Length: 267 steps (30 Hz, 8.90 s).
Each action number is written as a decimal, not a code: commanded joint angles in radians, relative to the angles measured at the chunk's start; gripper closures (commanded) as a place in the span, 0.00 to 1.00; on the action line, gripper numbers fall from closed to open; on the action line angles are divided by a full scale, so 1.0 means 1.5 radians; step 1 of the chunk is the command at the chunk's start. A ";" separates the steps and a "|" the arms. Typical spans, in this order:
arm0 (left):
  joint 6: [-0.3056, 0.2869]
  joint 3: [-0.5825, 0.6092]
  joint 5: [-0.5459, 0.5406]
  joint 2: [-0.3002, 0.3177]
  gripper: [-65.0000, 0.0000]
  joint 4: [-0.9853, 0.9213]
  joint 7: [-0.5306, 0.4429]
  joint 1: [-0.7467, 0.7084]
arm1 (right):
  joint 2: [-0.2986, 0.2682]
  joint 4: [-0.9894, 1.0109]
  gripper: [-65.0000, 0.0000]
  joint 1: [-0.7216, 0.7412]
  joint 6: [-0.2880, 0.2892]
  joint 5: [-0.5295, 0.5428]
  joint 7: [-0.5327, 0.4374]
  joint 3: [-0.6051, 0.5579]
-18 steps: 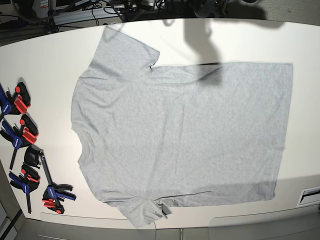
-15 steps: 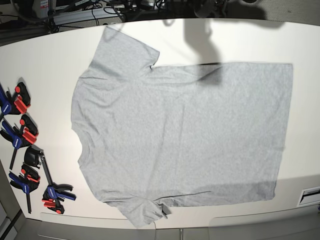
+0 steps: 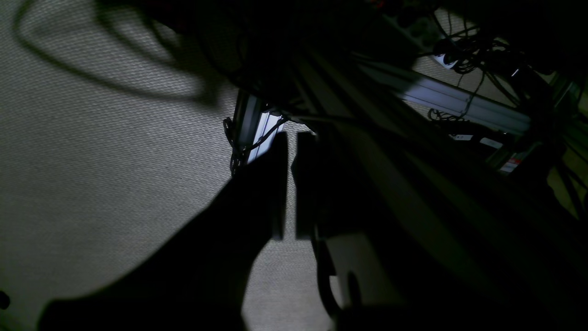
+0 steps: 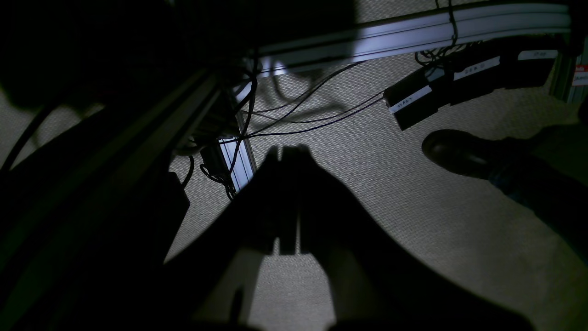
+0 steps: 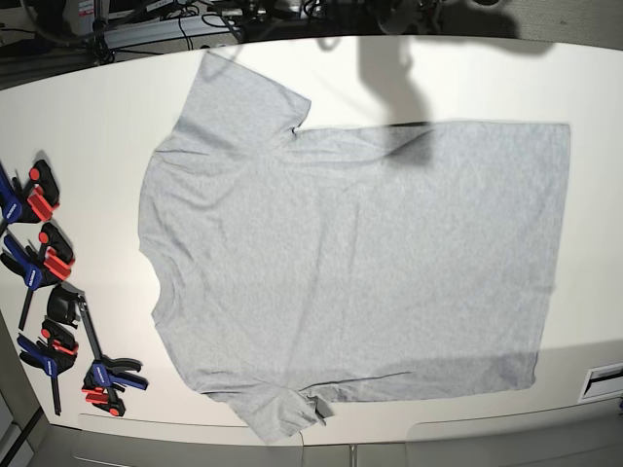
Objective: Fold the T-shirt properly
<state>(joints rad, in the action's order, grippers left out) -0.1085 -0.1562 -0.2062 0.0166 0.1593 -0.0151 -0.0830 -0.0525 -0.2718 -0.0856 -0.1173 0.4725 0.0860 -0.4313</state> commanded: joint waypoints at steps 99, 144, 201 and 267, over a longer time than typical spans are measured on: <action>-0.240 -0.207 -0.235 0.133 0.96 1.223 0.226 -0.698 | -0.063 -0.868 1.00 -0.320 0.310 0.472 0.213 0.800; -0.240 -0.206 -0.235 0.133 0.96 1.223 0.257 -0.698 | -0.015 -0.901 0.47 -0.193 0.158 0.193 0.262 0.619; -0.117 -0.251 -0.247 0.169 0.59 1.223 0.211 -0.571 | 0.007 -0.817 1.00 -0.121 0.214 0.137 0.281 0.584; -0.228 -0.231 -0.529 0.328 1.00 0.740 0.497 -0.173 | 0.007 -0.819 1.00 -0.122 0.231 0.120 0.303 0.588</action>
<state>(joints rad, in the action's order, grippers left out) -0.4500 -0.4980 -1.0035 0.4904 1.2617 0.7315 -0.3428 -0.0353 -1.4876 -0.2668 0.2249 0.6552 0.5278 0.4477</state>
